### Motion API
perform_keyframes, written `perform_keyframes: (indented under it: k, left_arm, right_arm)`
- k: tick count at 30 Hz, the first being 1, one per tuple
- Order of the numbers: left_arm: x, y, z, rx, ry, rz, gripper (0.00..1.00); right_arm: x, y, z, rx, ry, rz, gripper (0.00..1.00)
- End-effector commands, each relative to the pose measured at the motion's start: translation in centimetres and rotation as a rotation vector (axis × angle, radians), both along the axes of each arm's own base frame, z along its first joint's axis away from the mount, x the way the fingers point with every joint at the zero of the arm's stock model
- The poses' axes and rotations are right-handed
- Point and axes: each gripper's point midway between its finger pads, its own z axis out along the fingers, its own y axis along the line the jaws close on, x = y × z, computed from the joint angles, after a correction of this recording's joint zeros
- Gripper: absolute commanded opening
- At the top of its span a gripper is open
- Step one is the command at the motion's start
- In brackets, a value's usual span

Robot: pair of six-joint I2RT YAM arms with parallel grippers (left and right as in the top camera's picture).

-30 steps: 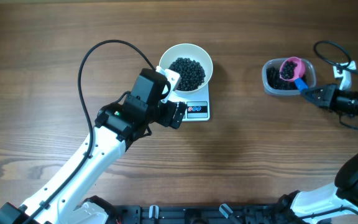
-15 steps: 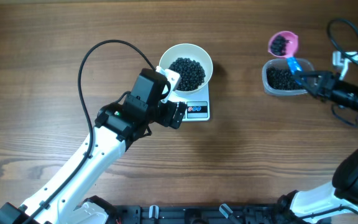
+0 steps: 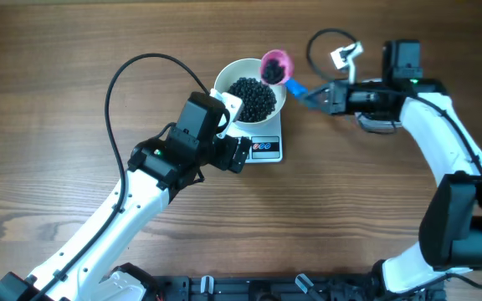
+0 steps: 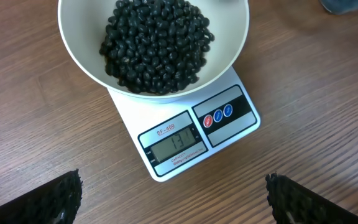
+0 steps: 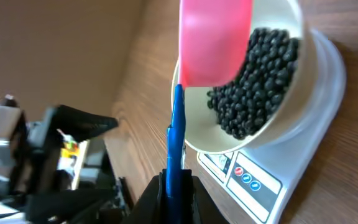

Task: Scoop item into bowl and weigh 150g on scale
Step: 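Carry the filled pink scoop left over the white bowl, then tip the scoop over the bowl to pour beans in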

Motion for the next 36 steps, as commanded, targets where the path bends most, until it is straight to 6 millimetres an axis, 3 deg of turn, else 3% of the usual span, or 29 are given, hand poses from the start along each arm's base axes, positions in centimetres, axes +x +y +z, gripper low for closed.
perform_keyframes:
  k: [1, 8, 12, 20, 36]
  left_arm:
    - [-0.1, 0.0, -0.3, 0.005, 0.008, -0.015, 1.00]
    - [-0.1, 0.0, -0.3, 0.005, 0.007, -0.016, 1.00]
    - [-0.1, 0.0, -0.3, 0.005, 0.008, -0.015, 1.00]
    - [-0.1, 0.0, -0.3, 0.005, 0.007, -0.016, 1.00]
    - [-0.1, 0.0, -0.3, 0.005, 0.007, -0.016, 1.00]
  right_arm:
    - [0.3, 0.9, -0.4, -0.137, -0.092, 0.009, 0.04]
    - [-0.2, 2.0, 2.3, -0.314, -0.326, 0.040, 0.04]
    - [0.1, 2.0, 2.1, -0.455, -0.421, 0.042, 0.04]
    - [0.4, 2.0, 2.2, -0.503, -0.554, 0.120, 0.04]
    - [0.7, 2.9, 2.6, -0.475, -0.519, 0.069, 0.04]
